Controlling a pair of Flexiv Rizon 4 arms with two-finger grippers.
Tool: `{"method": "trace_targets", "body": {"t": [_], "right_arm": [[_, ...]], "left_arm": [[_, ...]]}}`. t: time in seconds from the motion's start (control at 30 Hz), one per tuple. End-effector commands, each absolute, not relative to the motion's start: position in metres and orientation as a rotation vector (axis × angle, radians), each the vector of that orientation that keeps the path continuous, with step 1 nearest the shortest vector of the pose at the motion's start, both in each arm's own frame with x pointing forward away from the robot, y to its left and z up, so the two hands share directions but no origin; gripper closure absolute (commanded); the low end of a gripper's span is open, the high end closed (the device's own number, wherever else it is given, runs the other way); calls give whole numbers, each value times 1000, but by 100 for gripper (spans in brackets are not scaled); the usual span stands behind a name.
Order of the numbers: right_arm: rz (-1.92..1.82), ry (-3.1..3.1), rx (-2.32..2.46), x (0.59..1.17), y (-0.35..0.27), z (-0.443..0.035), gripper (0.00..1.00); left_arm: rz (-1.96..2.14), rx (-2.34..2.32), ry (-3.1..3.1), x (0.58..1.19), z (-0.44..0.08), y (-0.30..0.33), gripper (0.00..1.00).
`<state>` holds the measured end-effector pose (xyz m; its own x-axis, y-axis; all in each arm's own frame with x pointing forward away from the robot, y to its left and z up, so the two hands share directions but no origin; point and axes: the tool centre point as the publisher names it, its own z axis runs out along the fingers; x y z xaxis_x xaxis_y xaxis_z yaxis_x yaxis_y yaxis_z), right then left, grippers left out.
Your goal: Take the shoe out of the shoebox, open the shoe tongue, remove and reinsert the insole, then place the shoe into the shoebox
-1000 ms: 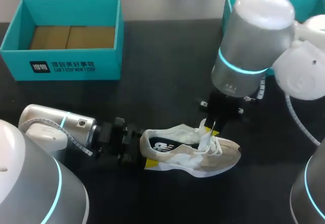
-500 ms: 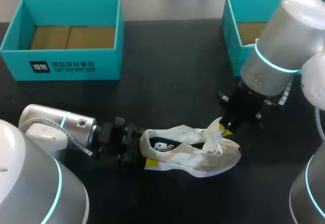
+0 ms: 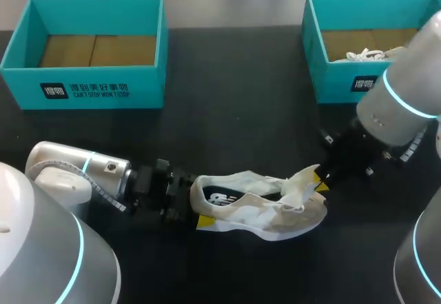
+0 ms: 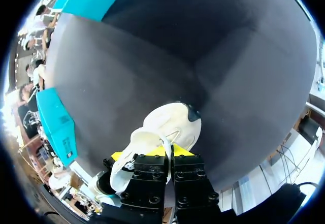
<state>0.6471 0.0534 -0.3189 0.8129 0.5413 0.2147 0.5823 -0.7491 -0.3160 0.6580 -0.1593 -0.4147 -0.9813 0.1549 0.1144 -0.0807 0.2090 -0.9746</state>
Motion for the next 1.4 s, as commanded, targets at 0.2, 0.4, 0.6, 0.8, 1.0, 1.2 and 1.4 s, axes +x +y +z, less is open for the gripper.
{"method": "trace_targets", "body": {"t": [0.2,0.4,0.6,0.8,1.0,1.2,1.4], "right_arm": [[-195,-792,-2513,643,50,-337,100],[-219,-796,-2495,641,46,-341,100],[-229,-808,-2483,638,39,-343,78],[-254,-815,-2492,638,27,-340,17],[-298,-848,-2519,639,15,-323,9],[-336,-974,-2504,640,13,-301,12],[-335,-1144,-2457,642,17,-285,15]], "left_arm": [[1864,-72,-2291,658,-415,-159,100],[1864,-72,-2291,658,-415,-159,100],[1864,-72,-2291,658,-415,-159,100],[1864,-72,-2291,658,-415,-159,100],[1864,-72,-2291,658,-415,-159,100],[1864,-72,-2291,658,-415,-159,100],[1864,-72,-2291,658,-415,-159,100]]}}
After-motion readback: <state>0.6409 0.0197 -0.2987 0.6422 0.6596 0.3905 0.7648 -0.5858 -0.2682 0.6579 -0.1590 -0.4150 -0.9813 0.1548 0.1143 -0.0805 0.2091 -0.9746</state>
